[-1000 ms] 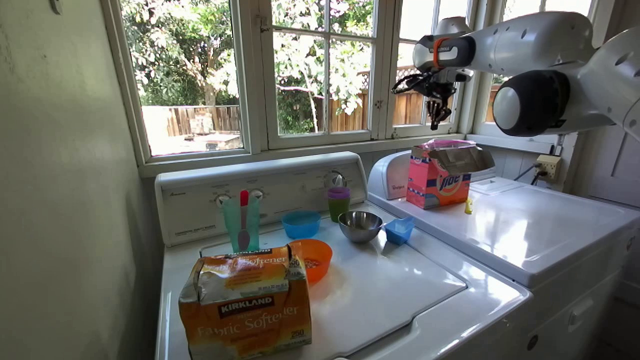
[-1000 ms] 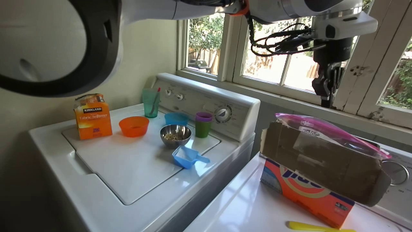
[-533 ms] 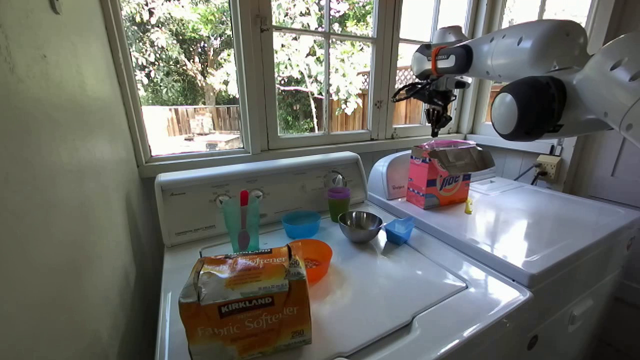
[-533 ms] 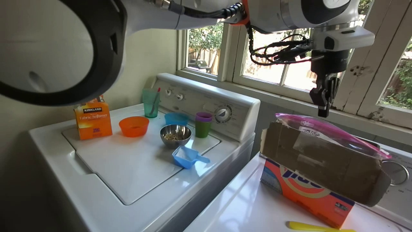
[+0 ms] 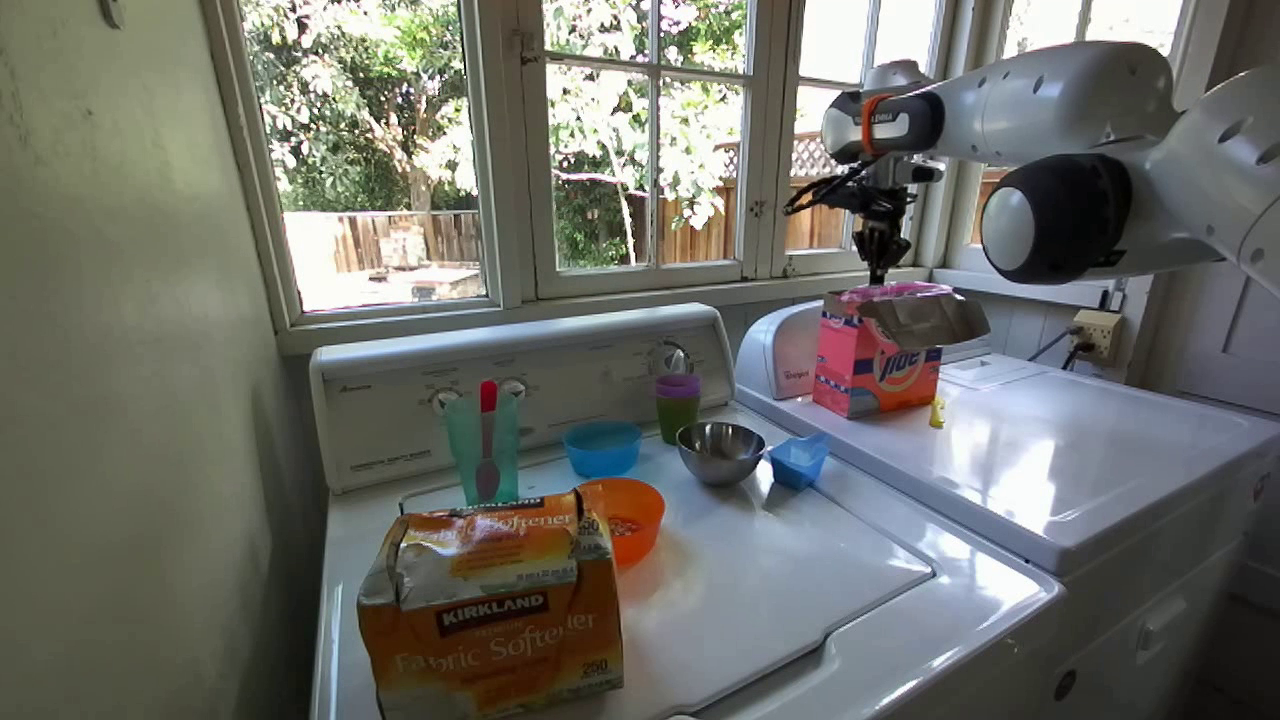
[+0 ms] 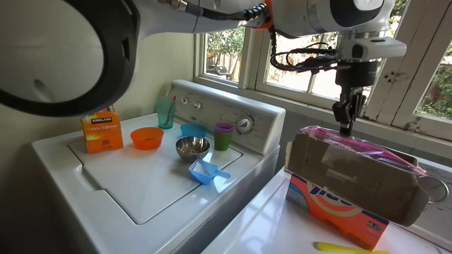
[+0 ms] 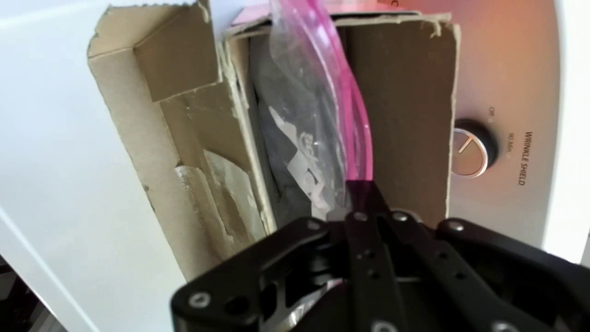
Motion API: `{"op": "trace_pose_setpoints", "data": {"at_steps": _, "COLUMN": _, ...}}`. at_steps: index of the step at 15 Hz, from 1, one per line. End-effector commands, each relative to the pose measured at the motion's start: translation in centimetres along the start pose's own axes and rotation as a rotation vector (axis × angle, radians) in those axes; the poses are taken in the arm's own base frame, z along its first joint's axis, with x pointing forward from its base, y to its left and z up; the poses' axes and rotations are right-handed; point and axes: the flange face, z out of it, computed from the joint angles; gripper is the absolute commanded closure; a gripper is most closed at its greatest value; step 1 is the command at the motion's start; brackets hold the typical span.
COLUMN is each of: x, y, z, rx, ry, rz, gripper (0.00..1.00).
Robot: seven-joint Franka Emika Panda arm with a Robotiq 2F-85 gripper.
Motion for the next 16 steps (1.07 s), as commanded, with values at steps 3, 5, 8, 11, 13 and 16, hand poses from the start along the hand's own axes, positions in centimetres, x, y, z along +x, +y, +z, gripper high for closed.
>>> {"op": "trace_pose_setpoints", "data": {"at_steps": 3, "x": -0.5, "y": 1.1, "z": -0.5, "rx": -0.092, "ry": 0.001, "rz": -0.009, "gripper": 1.0}}
{"op": "trace_pose_setpoints", "data": {"at_steps": 5, "x": -0.3, "y": 1.5, "z": -0.9, "rx": -0.112, "ry": -0.002, "rz": -0.002, "gripper": 1.0}}
{"op": "trace_pose_setpoints", "data": {"at_steps": 8, "x": -0.3, "y": 1.8, "z": -0.1, "rx": -0.15, "ry": 0.002, "rz": -0.008, "gripper": 1.0}}
{"op": "trace_pose_setpoints", "data": {"at_steps": 11, "x": -0.3, "y": 1.5, "z": 1.5, "rx": -0.146, "ry": 0.002, "rz": 0.007, "gripper": 1.0}}
{"op": "trace_pose_setpoints", "data": {"at_steps": 13, "x": -0.3, "y": 1.3, "z": 2.0, "rx": -0.133, "ry": 0.002, "rz": 0.015, "gripper": 1.0}}
{"op": "trace_pose_setpoints", "data": {"at_steps": 16, "x": -0.3, "y": 1.1, "z": 2.3, "rx": -0.126, "ry": 0.004, "rz": 0.044, "gripper": 1.0}}
